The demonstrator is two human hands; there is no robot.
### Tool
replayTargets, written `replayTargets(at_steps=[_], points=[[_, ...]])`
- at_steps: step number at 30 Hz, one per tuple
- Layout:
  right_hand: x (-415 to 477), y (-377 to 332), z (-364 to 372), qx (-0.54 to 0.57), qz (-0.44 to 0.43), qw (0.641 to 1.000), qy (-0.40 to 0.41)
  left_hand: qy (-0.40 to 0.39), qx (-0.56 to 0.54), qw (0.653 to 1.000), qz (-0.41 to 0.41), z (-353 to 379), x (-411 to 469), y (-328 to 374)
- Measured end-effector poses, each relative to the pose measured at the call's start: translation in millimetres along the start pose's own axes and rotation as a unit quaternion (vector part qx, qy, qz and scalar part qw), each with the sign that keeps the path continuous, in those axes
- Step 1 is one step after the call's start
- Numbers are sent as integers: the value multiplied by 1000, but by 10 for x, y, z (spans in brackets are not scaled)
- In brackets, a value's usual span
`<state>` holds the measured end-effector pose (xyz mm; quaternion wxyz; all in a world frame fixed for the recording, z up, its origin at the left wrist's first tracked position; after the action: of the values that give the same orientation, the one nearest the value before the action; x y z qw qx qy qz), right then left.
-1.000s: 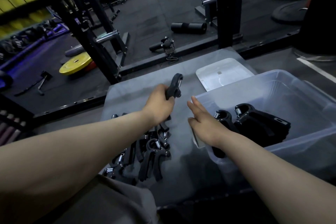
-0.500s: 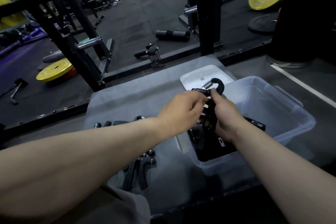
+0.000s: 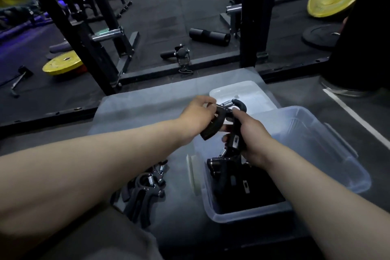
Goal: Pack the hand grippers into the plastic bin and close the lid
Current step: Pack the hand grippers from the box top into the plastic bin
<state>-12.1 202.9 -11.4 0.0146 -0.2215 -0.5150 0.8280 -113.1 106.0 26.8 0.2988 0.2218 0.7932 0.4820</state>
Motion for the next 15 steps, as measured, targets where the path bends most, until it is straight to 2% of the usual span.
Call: replayTargets(at_steps=[2,4,7,9,11,12,13,15], points=[[-4,-82,-105,-129,12,992,1,-4,16,999,28,11,-2,58],[-13,-166,-185,-254,27,967,-9,-4,-4,999,39,66,-42,138],[-35,-356,-263,-362,63,929,-35,-19,-59,998,23,125,-137,257],[-71,-526,-345,-419,89,903,-42,-65,-43,996,32,147,-189,271],[-122,-693,-479,-451,121,883,-44,-98,47,992,63,155,-226,226],[-146,-754,-565,-465,135,874,-46,-96,127,984,80,134,-233,179],[-179,-798,-658,-482,149,862,-47,-85,225,966,99,104,-228,121],[-258,-825,-837,-516,172,838,-51,-76,408,899,138,56,-224,3]])
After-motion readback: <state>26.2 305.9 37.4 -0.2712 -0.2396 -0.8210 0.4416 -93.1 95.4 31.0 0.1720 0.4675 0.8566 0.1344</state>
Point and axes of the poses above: each hand's wrist, its own x-axis towards the middle knuckle, its own z-axis out of the palm, y = z × x, the point moved 2 cm from there along x, towards the middle knuckle, and after that the axes turned 9 degrees about -y, right-handed, at the moved point
